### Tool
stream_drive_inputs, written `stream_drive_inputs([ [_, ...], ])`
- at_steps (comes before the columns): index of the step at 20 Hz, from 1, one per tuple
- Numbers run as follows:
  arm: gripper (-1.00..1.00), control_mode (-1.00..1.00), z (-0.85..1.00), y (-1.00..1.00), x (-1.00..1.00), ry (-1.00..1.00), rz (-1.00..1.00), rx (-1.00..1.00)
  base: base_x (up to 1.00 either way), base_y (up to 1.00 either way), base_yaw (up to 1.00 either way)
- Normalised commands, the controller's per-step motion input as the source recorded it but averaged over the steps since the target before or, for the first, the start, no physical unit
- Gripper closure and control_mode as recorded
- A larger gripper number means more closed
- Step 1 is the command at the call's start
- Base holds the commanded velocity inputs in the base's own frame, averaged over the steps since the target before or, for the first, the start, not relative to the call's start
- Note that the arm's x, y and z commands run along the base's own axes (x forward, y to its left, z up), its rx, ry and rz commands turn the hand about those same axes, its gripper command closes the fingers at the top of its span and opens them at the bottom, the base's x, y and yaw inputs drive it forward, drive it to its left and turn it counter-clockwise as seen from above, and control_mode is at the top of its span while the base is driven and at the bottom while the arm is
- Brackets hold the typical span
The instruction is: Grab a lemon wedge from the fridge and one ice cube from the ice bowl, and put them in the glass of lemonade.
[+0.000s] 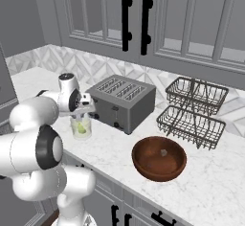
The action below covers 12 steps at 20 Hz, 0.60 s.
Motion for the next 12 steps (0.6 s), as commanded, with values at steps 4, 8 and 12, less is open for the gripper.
stream_drive_inputs([
  [4, 1.0, -1.0, -0.1, 0.0, 0.07, 0.0, 0.0, 0.0, 0.0, 0.0, 0.0],
  [8, 1.0, -1.0, -0.15, 0.0, 0.06, 0.0, 0.0, 0.0, 0.0, 0.0, 0.0],
  [12, -1.0, -1.0, 0.0, 0.0, 0.0, 0.0, 0.0, 0.0, 0.0, 0.0, 0.0],
])
